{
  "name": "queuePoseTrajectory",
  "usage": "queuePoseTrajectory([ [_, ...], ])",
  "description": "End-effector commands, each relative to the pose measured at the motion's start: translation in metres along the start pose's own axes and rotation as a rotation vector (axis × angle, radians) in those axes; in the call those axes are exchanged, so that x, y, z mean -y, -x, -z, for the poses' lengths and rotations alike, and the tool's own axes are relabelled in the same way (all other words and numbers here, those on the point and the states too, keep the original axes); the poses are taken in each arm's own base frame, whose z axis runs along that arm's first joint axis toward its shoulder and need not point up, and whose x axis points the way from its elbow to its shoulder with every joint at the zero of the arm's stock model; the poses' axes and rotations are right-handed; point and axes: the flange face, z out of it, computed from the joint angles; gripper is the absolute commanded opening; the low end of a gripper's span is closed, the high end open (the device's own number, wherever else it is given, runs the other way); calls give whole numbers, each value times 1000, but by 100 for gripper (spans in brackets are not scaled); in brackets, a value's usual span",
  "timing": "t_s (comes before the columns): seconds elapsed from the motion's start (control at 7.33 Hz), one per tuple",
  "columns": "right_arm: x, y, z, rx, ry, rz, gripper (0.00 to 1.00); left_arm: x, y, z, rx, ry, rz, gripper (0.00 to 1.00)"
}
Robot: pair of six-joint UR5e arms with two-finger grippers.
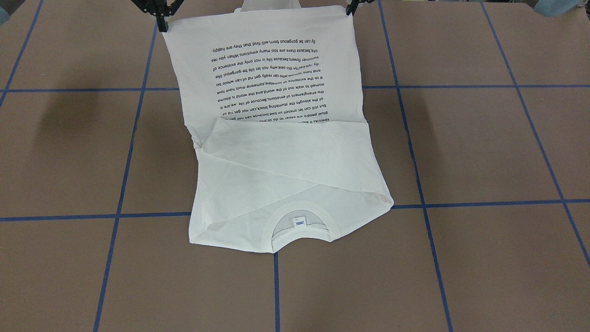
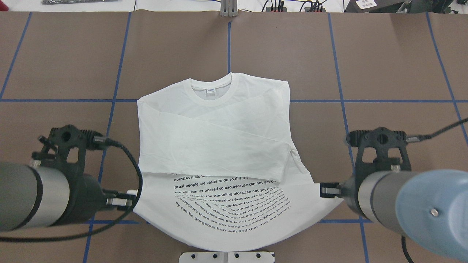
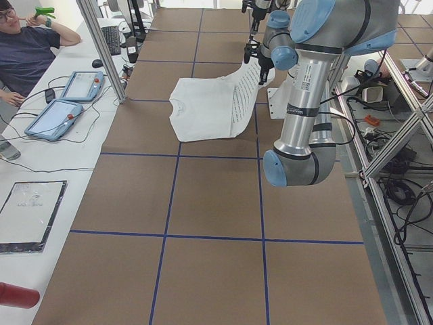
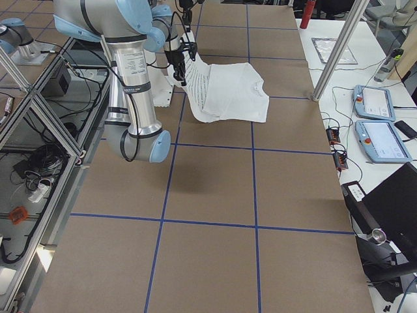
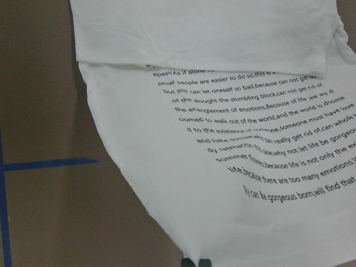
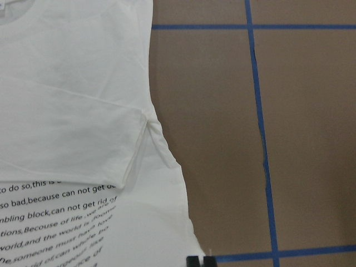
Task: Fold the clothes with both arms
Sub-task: 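Lay the hem down near the collar and open both grippers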
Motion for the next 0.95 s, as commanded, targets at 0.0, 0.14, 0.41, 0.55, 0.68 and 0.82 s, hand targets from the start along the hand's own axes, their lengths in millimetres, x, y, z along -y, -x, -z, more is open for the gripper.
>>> queuePoseTrajectory([
  [0.0, 91, 19, -7, -51, -59, 13, 0, 90, 36, 9, 119, -155, -87, 0],
  [0.14, 122, 28, -14, -58, -90, -19, 0, 126, 44, 6, 167, -191, -78, 0],
  [0.41, 167, 48, -49, -56, -121, -35, 0, 179, 60, -30, 267, -206, -96, 0],
  [0.55, 193, 58, -64, -66, -137, -55, 0, 204, 68, -68, 288, -234, -95, 0],
  [0.68, 214, 73, -87, -79, -142, -43, 0, 224, 78, -109, 285, -247, -98, 0],
  [0.82, 229, 82, -120, -86, -146, -45, 0, 236, 88, -140, 287, -254, -100, 0],
])
